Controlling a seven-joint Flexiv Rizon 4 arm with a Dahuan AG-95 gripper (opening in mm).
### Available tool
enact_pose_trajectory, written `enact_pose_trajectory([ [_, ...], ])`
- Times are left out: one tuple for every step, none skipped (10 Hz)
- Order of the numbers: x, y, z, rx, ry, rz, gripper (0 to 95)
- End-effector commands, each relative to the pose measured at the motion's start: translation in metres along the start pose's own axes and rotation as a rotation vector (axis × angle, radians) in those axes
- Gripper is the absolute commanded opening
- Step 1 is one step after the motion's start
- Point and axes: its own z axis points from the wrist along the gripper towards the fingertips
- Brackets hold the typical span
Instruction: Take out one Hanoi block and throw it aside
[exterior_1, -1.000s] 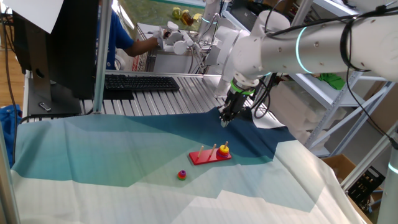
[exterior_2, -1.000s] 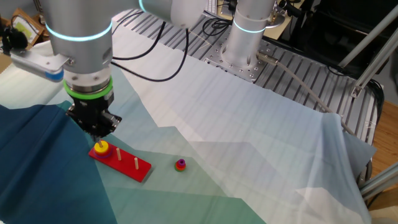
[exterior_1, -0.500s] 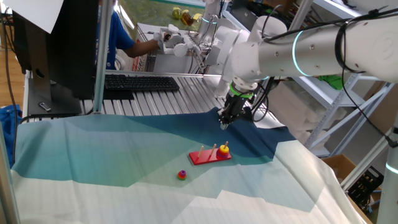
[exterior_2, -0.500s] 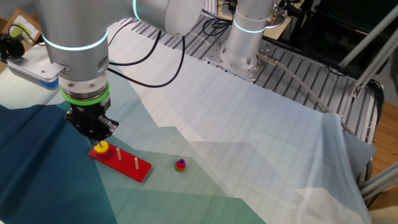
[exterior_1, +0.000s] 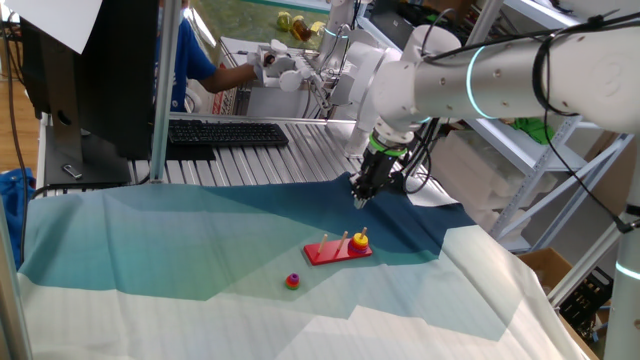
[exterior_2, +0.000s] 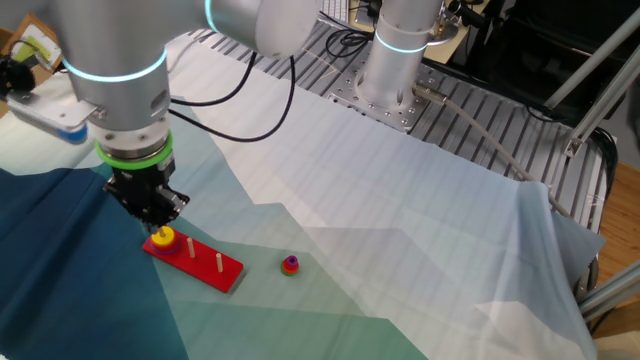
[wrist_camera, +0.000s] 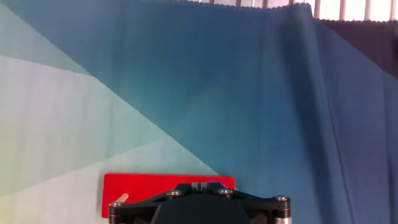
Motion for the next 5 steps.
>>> enact_pose_trajectory([
  [0.0014, 0.0004, -0.0019, 0.002, 0.002, 0.011, 0.0],
  [0.0014, 0.0004, -0.0019, -0.001, 0.008, 0.012, 0.0],
  [0.0015, 0.0004, -0.0017, -0.006, 0.021, 0.016, 0.0],
  [0.0016, 0.0004, -0.0017, -0.009, 0.025, 0.02, 0.0],
  [0.0016, 0.0004, -0.0017, -0.008, 0.026, 0.02, 0.0],
])
